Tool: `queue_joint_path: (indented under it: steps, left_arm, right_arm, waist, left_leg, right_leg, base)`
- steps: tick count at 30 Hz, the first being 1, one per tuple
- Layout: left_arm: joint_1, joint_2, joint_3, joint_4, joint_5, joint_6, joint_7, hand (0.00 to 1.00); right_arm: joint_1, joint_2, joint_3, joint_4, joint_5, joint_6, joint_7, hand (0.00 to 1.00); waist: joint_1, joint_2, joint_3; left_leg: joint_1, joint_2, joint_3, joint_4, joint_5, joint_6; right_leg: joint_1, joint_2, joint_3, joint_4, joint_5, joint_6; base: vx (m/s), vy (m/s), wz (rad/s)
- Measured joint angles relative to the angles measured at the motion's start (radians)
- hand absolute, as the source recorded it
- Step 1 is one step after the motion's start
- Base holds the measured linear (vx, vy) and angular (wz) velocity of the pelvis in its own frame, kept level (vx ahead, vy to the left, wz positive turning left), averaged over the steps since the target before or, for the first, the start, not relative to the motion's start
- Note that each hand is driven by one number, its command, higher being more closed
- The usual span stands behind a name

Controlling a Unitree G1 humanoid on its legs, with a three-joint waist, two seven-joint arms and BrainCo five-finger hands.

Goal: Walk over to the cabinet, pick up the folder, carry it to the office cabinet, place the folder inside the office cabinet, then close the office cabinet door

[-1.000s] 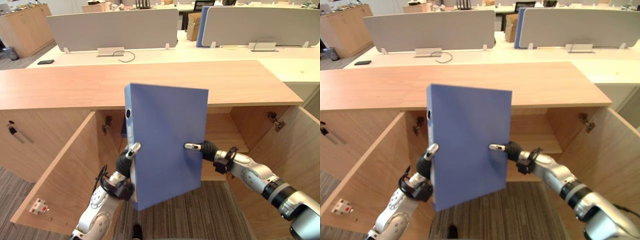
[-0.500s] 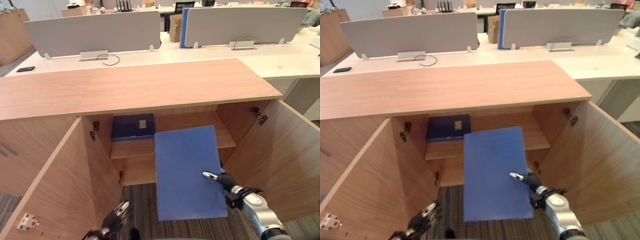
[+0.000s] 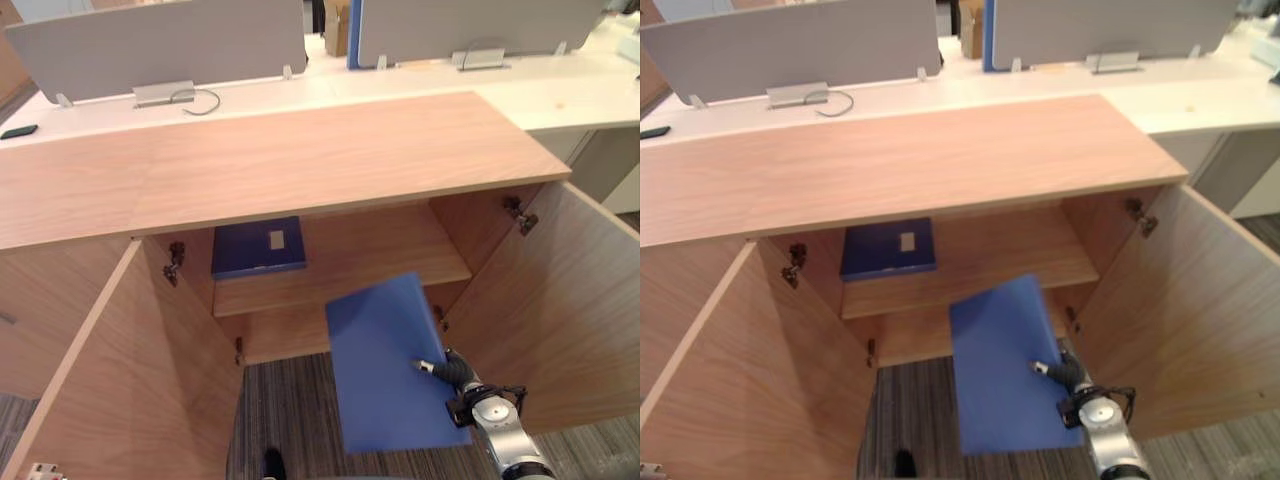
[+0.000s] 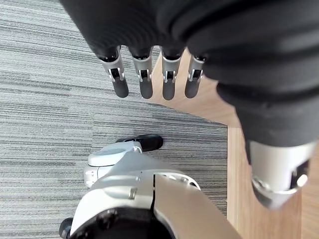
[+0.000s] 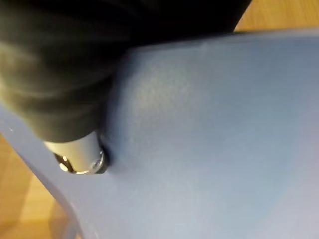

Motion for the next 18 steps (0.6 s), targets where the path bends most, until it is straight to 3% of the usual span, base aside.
queue_joint_path:
  steps: [4, 5, 6, 8, 11, 14, 18]
  left_arm:
    - [-0.032, -0.028, -0.008, -0.031, -0.013, 0.000, 0.000, 0.00]
    - [-0.053, -0.028, -0.017, -0.057, -0.027, -0.001, 0.000, 0.00]
    - [-0.061, -0.030, -0.019, -0.071, -0.037, -0.002, 0.001, 0.00]
    - [-0.087, -0.049, -0.020, -0.114, -0.085, -0.004, 0.009, 0.00]
    - [-0.090, -0.070, -0.036, -0.173, -0.127, -0.009, 0.027, 0.00]
    - [-0.113, -0.065, -0.037, -0.213, -0.146, -0.011, 0.035, 0.00]
    - [-0.104, -0.070, -0.038, -0.276, -0.196, -0.033, 0.035, 0.00]
  right_arm:
    - [-0.111, 0.065, -0.044, 0.022, 0.448, -0.009, -0.049, 1.00]
    - [-0.166, 0.073, -0.043, 0.023, 0.571, -0.025, -0.062, 1.00]
    - [-0.195, 0.076, -0.043, 0.023, 0.625, -0.035, -0.067, 1.00]
    - [-0.276, 0.081, -0.045, -0.008, 0.771, -0.061, -0.100, 1.00]
    - [-0.337, 0.119, -0.033, -0.111, 0.909, -0.100, -0.118, 1.00]
    - [-0.413, 0.119, -0.032, -0.170, 0.955, -0.106, -0.148, 1.00]
    - [-0.508, 0.087, -0.034, -0.240, 0.978, -0.109, -0.173, 1.00]
  waist:
    - [0.003, 0.001, 0.088]
    - [0.009, 0.003, 0.133]
    - [0.017, 0.007, 0.153]
    - [0.045, 0.045, 0.217]
    - [0.062, 0.057, 0.264]
    - [0.078, 0.057, 0.301]
    - [0.088, 0.058, 0.350]
  left_leg:
    - [-0.013, -0.005, 0.006, 0.037, -0.020, 0.007]
    - [-0.073, 0.013, 0.004, 0.150, -0.067, 0.011]
    - [-0.111, 0.027, 0.004, 0.218, -0.094, 0.012]
    - [-0.214, 0.093, -0.001, 0.425, -0.183, 0.023]
    - [-0.312, 0.137, -0.001, 0.597, -0.264, 0.027]
    - [-0.435, 0.157, 0.002, 0.731, -0.322, 0.039]
    - [-0.563, 0.167, 0.006, 0.864, -0.365, 0.058]
  right_leg:
    - [-0.012, -0.012, 0.010, 0.024, -0.004, 0.006]
    - [-0.035, -0.013, 0.013, 0.049, -0.004, 0.006]
    - [-0.050, -0.010, 0.015, 0.063, -0.005, 0.007]
    - [-0.099, 0.017, 0.018, 0.145, -0.023, 0.012]
    - [-0.240, 0.023, 0.040, 0.364, -0.119, 0.014]
    - [-0.400, 0.010, 0.069, 0.557, -0.200, 0.007]
    - [-0.561, -0.010, 0.101, 0.732, -0.256, 0.018]
  base:
    - [-0.02, 0.042, -0.05]
    - [-0.11, 0.024, -0.07]
    - [-0.14, 0.006, -0.15]
    - [-0.11, -0.001, -0.24]
    - [-0.15, 0.026, -0.22]
    - [-0.23, 0.069, -0.19]
    - [-0.16, 0.064, -0.10]
